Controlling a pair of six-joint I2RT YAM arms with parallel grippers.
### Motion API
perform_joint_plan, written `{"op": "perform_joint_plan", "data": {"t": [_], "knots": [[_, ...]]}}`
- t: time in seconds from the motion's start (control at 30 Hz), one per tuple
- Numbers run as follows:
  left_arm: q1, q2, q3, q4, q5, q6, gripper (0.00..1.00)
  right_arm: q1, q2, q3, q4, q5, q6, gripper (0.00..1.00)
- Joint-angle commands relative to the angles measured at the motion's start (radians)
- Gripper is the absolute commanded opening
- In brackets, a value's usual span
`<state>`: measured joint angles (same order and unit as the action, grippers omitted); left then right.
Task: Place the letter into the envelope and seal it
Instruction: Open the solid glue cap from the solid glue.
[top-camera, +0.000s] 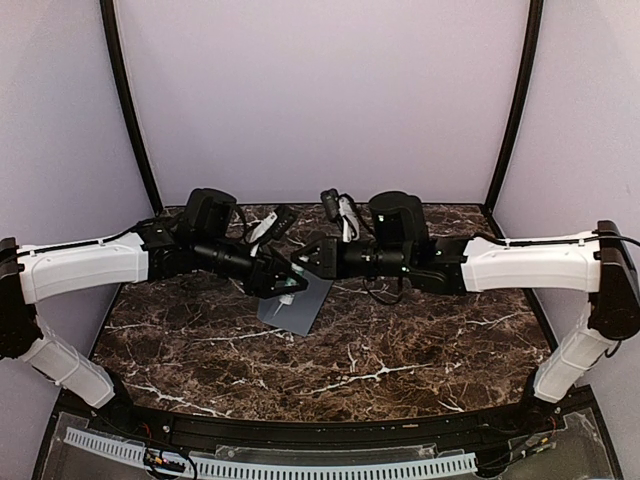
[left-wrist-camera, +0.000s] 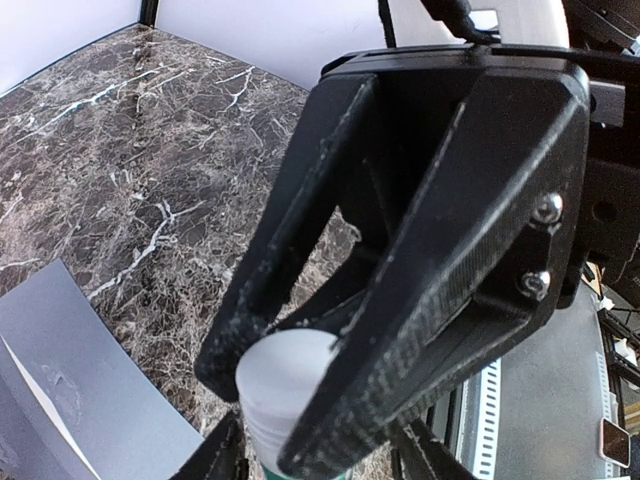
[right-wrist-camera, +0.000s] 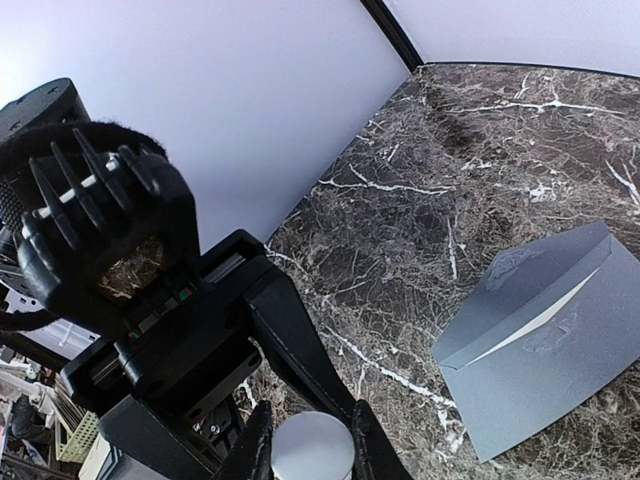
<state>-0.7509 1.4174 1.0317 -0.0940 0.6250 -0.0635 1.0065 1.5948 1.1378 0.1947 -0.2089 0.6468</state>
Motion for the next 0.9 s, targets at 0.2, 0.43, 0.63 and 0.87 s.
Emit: {"op": "perform_joint_plan", "data": {"t": [0.2, 0.43, 0.63, 0.87], "knots": [[-0.005, -0.009, -0.006, 0.000, -0.014, 0.021, 0.28, -0.005, -0.073, -0.022, 0.043, 0.050, 0.002, 0.06], [-0.005, -0.005, -0.008, 0.008, -0.022, 0.017, 0.00, -0.008, -0.072, -0.034, 0.049, 0.051, 0.016, 0.03], [-0.009, -0.003, -0.011, -0.005, -0.061, 0.044, 0.00, -0.041, -0.115, -0.090, 0.101, 0.079, 0.068, 0.02], [-0.032, 0.030, 0.014, -0.080, -0.122, 0.110, 0.00, -0.065, -0.135, -0.097, 0.079, 0.097, 0.053, 0.02]]}}
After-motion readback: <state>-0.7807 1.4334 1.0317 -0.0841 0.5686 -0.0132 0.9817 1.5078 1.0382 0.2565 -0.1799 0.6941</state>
